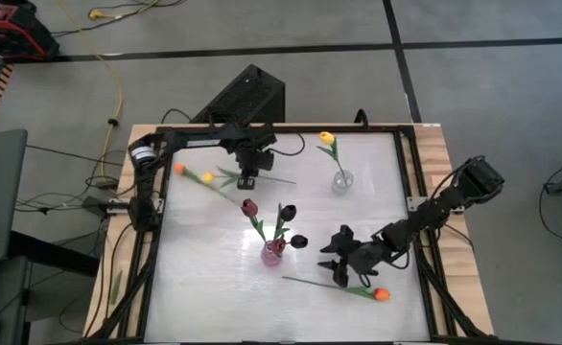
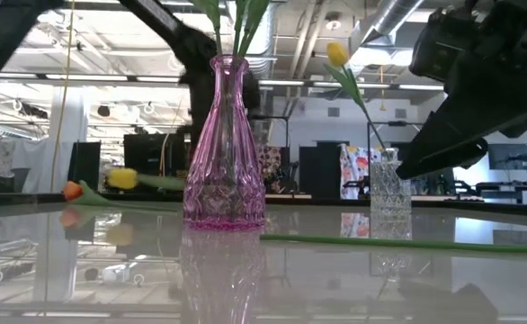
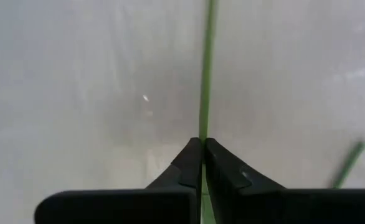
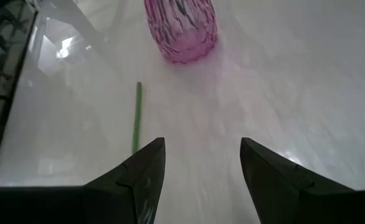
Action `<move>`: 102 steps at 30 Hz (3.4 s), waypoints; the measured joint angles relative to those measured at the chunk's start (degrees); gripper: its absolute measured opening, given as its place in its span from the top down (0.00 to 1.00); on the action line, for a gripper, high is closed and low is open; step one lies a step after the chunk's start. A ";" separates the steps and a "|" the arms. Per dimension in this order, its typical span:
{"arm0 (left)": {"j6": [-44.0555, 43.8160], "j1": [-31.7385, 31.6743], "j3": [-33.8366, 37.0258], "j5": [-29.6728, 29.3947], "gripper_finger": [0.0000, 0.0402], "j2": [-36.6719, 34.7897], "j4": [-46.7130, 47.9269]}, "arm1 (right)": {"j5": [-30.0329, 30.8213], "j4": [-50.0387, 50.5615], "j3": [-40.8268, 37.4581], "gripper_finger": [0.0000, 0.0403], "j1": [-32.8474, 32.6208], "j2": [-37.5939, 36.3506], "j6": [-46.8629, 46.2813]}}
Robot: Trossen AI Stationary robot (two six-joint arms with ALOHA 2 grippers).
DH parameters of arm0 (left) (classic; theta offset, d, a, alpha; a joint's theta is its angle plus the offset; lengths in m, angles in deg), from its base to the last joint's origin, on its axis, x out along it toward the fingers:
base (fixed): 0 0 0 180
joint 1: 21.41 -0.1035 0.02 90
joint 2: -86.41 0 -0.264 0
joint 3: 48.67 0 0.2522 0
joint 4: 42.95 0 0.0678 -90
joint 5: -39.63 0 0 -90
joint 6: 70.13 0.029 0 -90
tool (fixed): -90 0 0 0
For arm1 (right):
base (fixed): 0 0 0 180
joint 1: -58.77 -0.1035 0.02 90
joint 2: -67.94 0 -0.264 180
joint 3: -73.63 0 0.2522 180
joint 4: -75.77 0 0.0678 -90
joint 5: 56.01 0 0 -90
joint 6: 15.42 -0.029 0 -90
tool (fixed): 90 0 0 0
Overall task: Sort flowers into vase by color
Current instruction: Put the yellow flower into the transparent vase
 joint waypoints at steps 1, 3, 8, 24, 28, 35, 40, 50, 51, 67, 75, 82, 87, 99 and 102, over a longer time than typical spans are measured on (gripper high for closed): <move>-0.32 0.51 0.43 0.06 1.00 -2.06 -0.01 | 0.09 -0.55 0.00 0.42 -0.09 0.00 -0.09; -0.83 1.78 1.64 -1.63 1.00 -6.08 -0.93 | 0.21 -1.78 0.00 0.42 -0.09 0.00 -0.34; -6.26 4.25 4.65 -3.05 1.00 -18.34 -8.09 | 0.44 -3.03 0.00 0.42 -0.03 0.00 -0.41; -49.11 6.54 9.20 2.20 1.00 -41.18 -22.23 | 14.45 17.66 18.92 0.42 1.64 -1.05 55.92; -53.99 5.06 9.20 4.06 1.00 -40.89 -23.42 | 35.14 24.06 25.97 0.42 1.79 -1.16 85.30; -59.19 4.19 9.22 11.32 1.00 -37.85 -26.33 | 47.91 16.44 33.08 0.42 8.47 -1.16 118.97; -60.86 4.19 9.20 15.34 1.00 -35.14 -29.73 | 45.64 12.49 35.82 0.46 15.19 -0.90 125.08; -59.20 3.36 9.18 16.92 1.00 -32.74 -30.76 | 30.05 5.33 36.72 0.56 21.44 -0.80 141.33; -59.16 3.14 9.18 17.37 1.00 -32.68 -30.86 | 28.38 5.26 36.72 0.56 22.03 -0.80 142.07; -55.41 2.52 9.18 19.85 1.00 -32.40 -31.79 | 16.76 4.80 36.70 0.56 30.73 0.52 143.66; -55.44 2.26 9.18 19.17 1.00 -32.40 -31.33 | 17.30 -5.35 36.81 0.58 32.43 7.26 147.81; -55.44 1.78 9.18 16.10 1.00 -32.40 -30.82 | 18.73 -8.95 36.85 0.65 31.81 9.38 150.96; -55.42 1.56 9.18 16.08 1.00 -32.44 -31.18 | 19.91 -8.80 36.85 0.74 32.06 9.42 151.15; -51.74 1.30 9.18 19.70 0.83 -33.00 -31.14 | 20.15 -8.91 36.85 0.94 31.43 9.26 148.95; -51.08 -0.46 9.18 20.24 0.75 -34.71 -31.98 | 19.96 -7.81 36.85 0.94 30.02 7.66 145.05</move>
